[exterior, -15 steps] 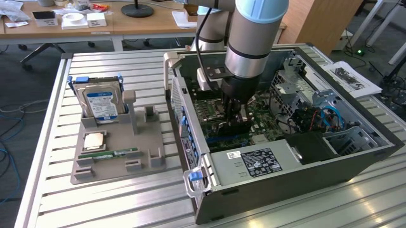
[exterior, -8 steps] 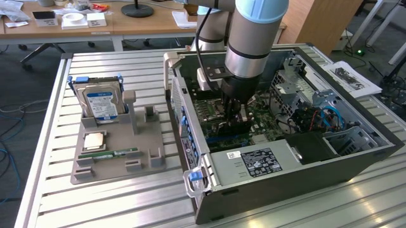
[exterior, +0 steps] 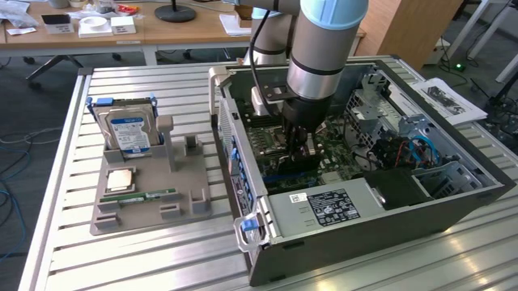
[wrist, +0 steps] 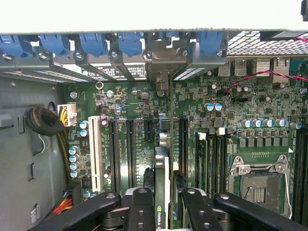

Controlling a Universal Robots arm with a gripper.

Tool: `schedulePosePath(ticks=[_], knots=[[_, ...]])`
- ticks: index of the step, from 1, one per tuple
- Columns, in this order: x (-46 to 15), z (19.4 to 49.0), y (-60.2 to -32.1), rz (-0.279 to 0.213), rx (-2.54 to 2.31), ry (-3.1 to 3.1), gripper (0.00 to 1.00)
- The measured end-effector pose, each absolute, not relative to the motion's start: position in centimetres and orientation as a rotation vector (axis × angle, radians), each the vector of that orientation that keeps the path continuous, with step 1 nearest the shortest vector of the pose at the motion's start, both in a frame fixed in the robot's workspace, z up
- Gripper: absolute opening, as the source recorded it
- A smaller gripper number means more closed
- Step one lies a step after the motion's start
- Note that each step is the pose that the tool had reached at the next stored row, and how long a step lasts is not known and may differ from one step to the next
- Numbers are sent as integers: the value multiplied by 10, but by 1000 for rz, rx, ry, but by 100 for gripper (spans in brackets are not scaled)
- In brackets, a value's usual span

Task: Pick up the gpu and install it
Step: 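Insert the gpu into the slot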

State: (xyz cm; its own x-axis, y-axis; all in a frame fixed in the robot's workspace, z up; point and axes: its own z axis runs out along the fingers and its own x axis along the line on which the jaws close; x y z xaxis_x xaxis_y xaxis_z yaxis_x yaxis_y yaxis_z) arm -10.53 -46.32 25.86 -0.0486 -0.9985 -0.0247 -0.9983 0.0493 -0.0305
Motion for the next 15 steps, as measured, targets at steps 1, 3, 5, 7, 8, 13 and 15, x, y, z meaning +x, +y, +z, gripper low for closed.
schedulePosePath(ticks=[1,3,5,7,8,13,15], knots=[[-105,259,-463,-8,-2140,2247,27],[-105,259,-463,-8,-2140,2247,27],[-105,259,-463,-8,-2140,2247,27],[-105,259,-463,-8,-2139,2247,27],[-105,260,-463,-8,-2139,2246,27],[-105,263,-463,-8,-2139,2246,27],[-105,263,-463,-8,-2139,2247,27]])
